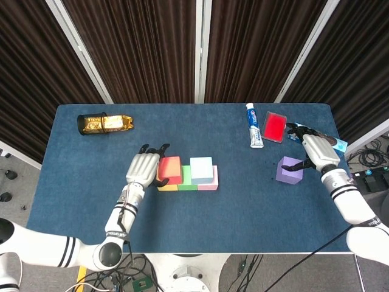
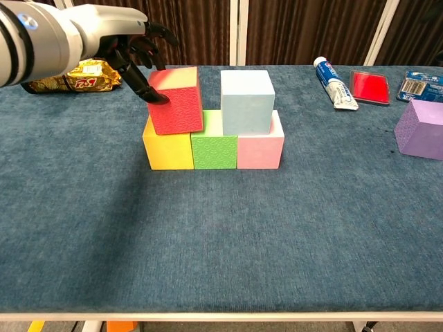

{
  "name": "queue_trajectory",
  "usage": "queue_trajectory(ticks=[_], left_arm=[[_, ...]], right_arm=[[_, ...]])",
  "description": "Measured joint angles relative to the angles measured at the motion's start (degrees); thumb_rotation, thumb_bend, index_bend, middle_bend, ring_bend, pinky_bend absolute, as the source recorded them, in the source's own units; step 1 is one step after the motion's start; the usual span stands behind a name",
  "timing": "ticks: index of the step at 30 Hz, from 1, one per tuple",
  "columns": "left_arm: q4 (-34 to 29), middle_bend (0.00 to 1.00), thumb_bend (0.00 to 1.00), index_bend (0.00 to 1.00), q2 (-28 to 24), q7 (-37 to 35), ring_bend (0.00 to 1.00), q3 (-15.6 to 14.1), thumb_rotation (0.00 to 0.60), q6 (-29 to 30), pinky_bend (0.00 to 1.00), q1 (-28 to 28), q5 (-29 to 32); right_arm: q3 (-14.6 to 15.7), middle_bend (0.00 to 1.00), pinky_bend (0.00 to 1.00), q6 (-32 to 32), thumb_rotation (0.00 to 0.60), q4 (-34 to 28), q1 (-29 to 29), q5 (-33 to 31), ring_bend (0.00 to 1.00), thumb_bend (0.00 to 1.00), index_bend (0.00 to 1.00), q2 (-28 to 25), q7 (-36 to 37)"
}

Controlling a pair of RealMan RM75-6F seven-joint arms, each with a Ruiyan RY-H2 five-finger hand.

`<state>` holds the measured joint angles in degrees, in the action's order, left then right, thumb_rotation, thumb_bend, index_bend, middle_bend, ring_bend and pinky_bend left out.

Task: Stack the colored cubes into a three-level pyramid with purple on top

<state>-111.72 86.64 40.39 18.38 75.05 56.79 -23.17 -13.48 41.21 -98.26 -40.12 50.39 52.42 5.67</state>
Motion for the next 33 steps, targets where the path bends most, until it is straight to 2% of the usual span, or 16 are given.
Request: queue_trajectory(ticks=[15,21,33], left_arm=[[0.54,0.60,0.33,0.09,1.38,-0.01,0.17,0.07,0.600,1.29,0.06,0.14,-1.42],[-0.05,0.60,0.33,0.09,1.79,1.03,0.17,-0.96,0.600,2.87,0.06,-0.09,-3.31],[0.87,0.60,0.33,0.09,2.92,1.61,0.17,-0.12,0.600,2.17,0.06,0.31,-2.53]], right_arm=[[0.02,0.16,0.00,-0.45,0.600,0.21,-0.03,-0.45,0.00,0.02,0.00,-0.32,0.11],[0.05,0.16,0.00,-0.63,0.600,-0.02,-0.11,-0.47,0.00,0.02,0.00,-0.38,0.01],[0.49,0.16,0.00,-1.18,0.600,0.70,-0.31,-1.23,0.00,0.02,0.00,0.03,-0.25]])
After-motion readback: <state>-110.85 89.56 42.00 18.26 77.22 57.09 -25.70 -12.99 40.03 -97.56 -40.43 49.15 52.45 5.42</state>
